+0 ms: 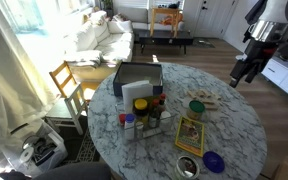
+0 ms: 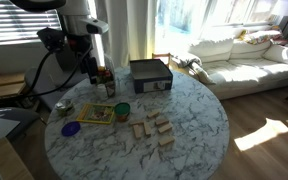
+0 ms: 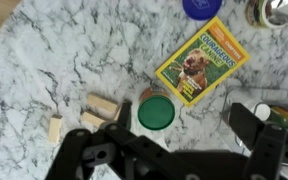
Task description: Take the lid off of the can then put the can on the lid
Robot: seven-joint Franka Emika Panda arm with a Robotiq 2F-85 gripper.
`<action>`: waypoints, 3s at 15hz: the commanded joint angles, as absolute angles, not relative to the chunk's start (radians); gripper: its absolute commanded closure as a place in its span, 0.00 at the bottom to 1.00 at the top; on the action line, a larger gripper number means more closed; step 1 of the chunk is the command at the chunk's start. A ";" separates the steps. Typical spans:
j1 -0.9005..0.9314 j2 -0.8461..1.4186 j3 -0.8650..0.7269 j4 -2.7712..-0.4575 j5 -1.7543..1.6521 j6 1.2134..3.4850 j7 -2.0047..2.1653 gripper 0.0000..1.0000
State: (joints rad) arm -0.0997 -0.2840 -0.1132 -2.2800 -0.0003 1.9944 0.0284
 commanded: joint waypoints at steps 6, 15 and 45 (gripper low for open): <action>-0.096 -0.043 -0.097 -2.396 0.073 2.613 0.133 0.00; -0.109 -0.015 -0.109 -2.369 0.047 2.612 0.109 0.00; -0.245 0.404 -0.065 -2.075 0.230 2.458 -0.191 0.92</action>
